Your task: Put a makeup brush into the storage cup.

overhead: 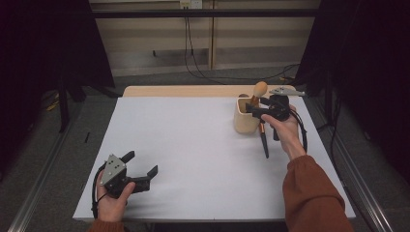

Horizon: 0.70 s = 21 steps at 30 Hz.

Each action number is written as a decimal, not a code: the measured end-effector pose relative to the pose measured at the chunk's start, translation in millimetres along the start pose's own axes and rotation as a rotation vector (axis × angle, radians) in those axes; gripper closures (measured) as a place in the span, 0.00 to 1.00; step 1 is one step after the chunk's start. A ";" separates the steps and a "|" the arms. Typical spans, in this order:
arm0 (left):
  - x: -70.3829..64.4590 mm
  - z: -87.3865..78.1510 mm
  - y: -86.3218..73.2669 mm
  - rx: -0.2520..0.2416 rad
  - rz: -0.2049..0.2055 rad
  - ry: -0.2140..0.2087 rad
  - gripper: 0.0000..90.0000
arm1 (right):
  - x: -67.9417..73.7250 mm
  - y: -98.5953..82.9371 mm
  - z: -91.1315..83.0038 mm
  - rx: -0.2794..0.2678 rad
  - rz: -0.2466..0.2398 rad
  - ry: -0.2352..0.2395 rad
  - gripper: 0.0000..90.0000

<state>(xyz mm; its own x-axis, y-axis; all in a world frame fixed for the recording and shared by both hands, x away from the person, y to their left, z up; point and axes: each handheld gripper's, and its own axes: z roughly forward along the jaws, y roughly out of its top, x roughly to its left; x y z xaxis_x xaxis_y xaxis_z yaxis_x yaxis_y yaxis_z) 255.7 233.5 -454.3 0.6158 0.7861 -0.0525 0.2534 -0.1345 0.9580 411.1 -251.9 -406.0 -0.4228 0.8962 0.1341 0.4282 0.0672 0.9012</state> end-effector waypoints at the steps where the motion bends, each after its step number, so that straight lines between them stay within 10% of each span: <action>1: 0.0 -0.1 0.1 -0.001 0.000 0.001 0.03 | -0.6 -0.6 -0.6 -0.002 0.000 0.003 0.26; 21: 0.8 -1.7 0.2 -0.012 -0.015 0.002 0.03 | 4.0 -13.0 -24.0 -0.093 -0.028 0.045 0.01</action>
<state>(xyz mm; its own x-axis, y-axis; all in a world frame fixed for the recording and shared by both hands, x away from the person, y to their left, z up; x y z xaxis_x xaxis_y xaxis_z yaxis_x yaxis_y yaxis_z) 255.0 235.2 -453.7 0.6107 0.7890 -0.0663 0.2536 -0.1156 0.9604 384.6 -259.7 -407.3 -0.4702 0.8736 0.1251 0.3410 0.0491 0.9388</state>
